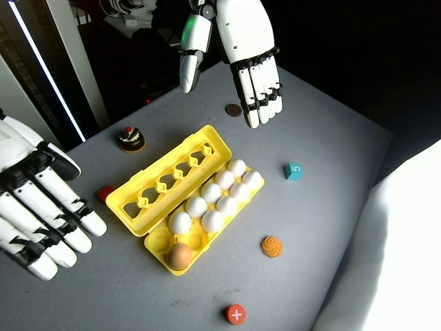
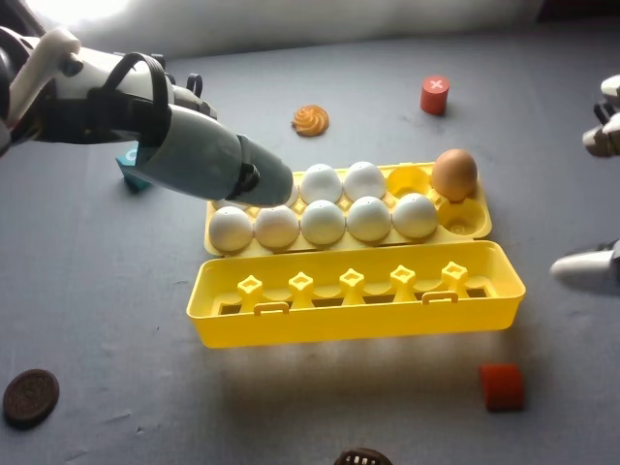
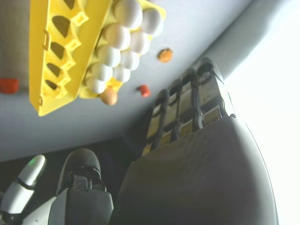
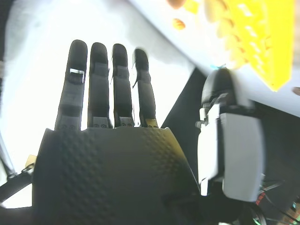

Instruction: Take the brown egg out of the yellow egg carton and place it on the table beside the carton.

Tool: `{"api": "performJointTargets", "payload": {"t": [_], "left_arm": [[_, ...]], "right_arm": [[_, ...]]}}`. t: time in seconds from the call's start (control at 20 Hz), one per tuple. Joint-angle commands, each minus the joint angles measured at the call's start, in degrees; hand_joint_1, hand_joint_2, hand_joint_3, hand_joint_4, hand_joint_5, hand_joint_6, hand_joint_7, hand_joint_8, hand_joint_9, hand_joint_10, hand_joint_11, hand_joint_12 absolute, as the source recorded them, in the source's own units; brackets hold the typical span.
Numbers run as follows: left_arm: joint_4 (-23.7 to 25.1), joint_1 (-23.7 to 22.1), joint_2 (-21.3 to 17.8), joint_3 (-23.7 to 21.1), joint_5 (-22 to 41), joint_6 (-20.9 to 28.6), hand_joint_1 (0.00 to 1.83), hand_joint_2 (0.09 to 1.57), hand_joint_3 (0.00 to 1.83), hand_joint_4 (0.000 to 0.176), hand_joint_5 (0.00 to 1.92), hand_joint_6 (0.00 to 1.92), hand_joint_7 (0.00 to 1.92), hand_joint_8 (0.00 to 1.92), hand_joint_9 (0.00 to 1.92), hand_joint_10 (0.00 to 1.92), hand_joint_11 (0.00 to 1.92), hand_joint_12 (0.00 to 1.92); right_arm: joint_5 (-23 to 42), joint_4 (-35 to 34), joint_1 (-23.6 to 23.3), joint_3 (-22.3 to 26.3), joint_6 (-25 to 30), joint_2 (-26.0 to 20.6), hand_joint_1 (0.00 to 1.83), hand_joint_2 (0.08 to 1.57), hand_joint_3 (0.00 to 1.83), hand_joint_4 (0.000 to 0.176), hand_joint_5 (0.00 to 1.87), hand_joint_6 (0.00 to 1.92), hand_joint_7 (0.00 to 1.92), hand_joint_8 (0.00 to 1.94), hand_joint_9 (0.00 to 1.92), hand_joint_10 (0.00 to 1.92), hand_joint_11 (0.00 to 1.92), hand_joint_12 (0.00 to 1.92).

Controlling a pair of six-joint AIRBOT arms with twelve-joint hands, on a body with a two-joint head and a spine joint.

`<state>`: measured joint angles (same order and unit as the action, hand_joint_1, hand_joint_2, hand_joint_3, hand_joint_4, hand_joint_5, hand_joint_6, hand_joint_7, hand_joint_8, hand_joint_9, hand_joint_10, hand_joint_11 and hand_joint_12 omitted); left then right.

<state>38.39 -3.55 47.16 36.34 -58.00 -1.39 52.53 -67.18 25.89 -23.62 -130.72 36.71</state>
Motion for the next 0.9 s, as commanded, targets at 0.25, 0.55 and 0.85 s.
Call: {"api": "performJointTargets", "payload": {"t": [0.25,0.55,0.85], "left_arm": [[3.3,-0.4,-0.1,-0.2,1.8,0.3,0.0,1.1,0.01,0.0,0.0,0.0,0.0,0.0,0.0,0.0,0.01,0.01],[5.3,-0.4,0.0,-0.7,1.8,0.5,0.0,1.12,0.01,0.0,0.0,0.0,0.0,0.0,0.0,0.0,0.02,0.01],[5.4,-0.2,0.2,-1.4,1.9,1.1,0.0,1.12,0.01,0.0,0.0,0.0,0.0,0.0,0.0,0.0,0.01,0.01]], "right_arm": [[3.8,6.7,-1.9,-5.0,4.9,4.2,0.59,0.73,0.0,0.105,0.79,0.02,0.35,0.02,0.0,0.0,0.0,0.0],[6.2,11.6,-1.6,-15.5,14.8,13.4,0.67,0.73,0.0,0.1,0.83,0.0,0.41,0.01,0.0,0.0,0.0,0.0],[2.3,11.6,-0.6,-27.2,19.5,21.4,0.68,0.73,0.0,0.106,0.85,0.02,0.35,0.01,0.0,0.0,0.0,0.0]]}}
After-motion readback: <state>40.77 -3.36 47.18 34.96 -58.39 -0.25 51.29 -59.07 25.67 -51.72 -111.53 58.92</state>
